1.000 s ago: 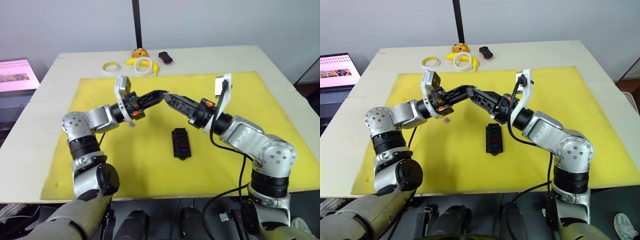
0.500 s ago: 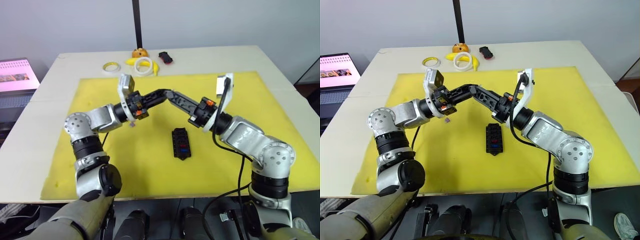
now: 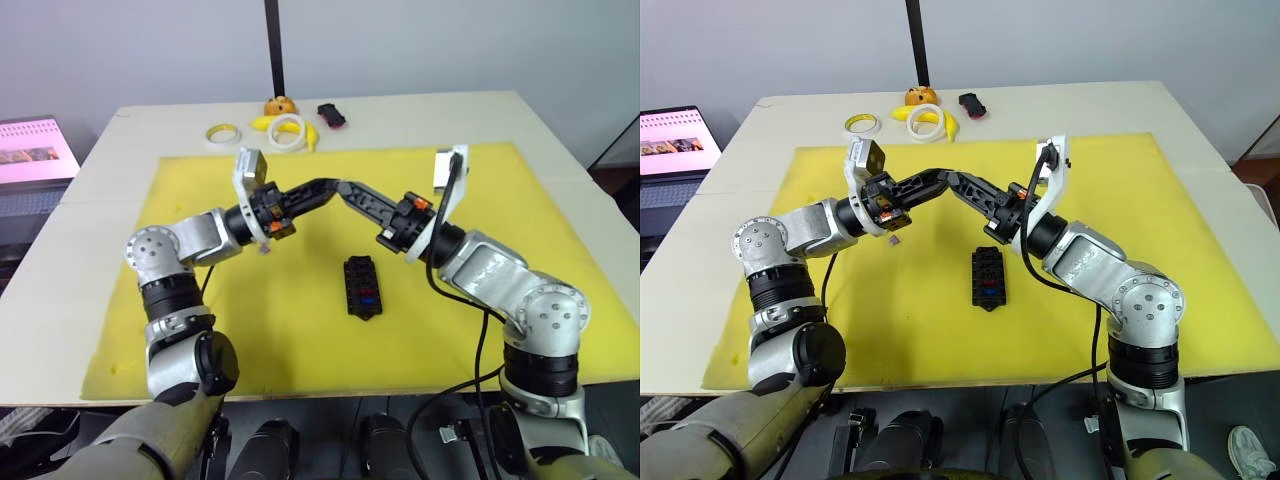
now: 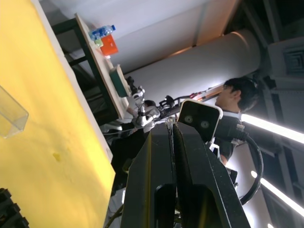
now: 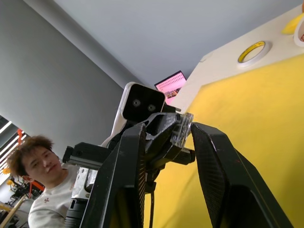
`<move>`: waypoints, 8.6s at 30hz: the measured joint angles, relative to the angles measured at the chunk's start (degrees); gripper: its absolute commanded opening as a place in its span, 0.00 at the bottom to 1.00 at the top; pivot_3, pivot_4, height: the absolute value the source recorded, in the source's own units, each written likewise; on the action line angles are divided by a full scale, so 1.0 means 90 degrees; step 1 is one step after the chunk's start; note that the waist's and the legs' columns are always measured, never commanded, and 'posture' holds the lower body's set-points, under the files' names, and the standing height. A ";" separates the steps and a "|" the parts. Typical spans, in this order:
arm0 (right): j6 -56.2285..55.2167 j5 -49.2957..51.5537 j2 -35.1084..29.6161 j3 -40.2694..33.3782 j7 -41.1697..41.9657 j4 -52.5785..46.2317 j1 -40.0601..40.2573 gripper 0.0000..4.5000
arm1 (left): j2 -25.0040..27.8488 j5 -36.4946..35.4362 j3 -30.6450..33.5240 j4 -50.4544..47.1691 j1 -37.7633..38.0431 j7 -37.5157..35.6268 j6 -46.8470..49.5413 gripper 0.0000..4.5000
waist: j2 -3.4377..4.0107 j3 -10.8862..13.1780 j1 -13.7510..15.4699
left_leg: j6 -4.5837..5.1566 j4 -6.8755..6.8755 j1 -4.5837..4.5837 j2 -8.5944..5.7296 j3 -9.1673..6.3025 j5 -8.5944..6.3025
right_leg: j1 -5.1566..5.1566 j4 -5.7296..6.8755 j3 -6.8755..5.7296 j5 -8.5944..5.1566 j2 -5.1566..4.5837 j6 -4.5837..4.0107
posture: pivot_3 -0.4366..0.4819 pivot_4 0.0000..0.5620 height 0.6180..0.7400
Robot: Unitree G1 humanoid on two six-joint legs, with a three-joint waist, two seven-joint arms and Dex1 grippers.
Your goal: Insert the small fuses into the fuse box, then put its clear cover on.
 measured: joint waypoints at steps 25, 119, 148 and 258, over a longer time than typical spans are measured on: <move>-0.0145 0.0133 -0.0116 0.0035 -0.0030 0.0002 0.0002 0.02 | 0.0211 -0.0822 -0.0531 -0.0012 0.0203 0.0243 -0.0500 0.00 | 0.0000 0.0000 0.0001 | 0.0000 0.0000 0.0000 0.0000 0.0000 0.0000 | 0.0000 0.0000 0.0001 0.0000 0.0000 0.0000 | 0.48 0.27 1.00; -0.2207 -0.9020 -0.3346 0.3249 0.8640 0.0710 -0.0911 0.00 | 0.2613 0.6705 -0.6207 -0.2022 0.1939 -0.5949 -0.8362 0.99 | 0.0009 0.0010 0.0032 | 0.0014 0.0007 -0.0017 0.0003 0.0009 -0.0007 | 0.0004 -0.0037 -0.0009 0.0000 0.0000 0.0002 | 0.48 0.27 1.00; -0.2329 -0.9389 -0.3225 0.3306 0.8972 0.0898 -0.1101 0.00 | 0.2461 0.6705 -0.6208 -0.2027 0.1938 -0.5871 -0.8322 0.99 | 0.0009 0.0010 0.0029 | 0.0013 0.0009 -0.0017 0.0003 0.0009 -0.0007 | 0.0004 -0.0035 -0.0009 0.0001 0.0000 0.0002 | 0.48 0.27 1.00; -0.0974 -0.7753 -0.2677 0.1753 0.7300 0.0151 0.0666 0.22 | 0.2192 0.6956 -0.6264 -0.1560 0.1706 -0.6001 -0.8629 1.00 | 0.0008 0.0008 0.0033 | 0.0013 0.0012 -0.0017 0.0000 0.0007 -0.0007 | 0.0004 -0.0028 -0.0010 0.0001 -0.0002 0.0002 | 0.48 0.27 1.00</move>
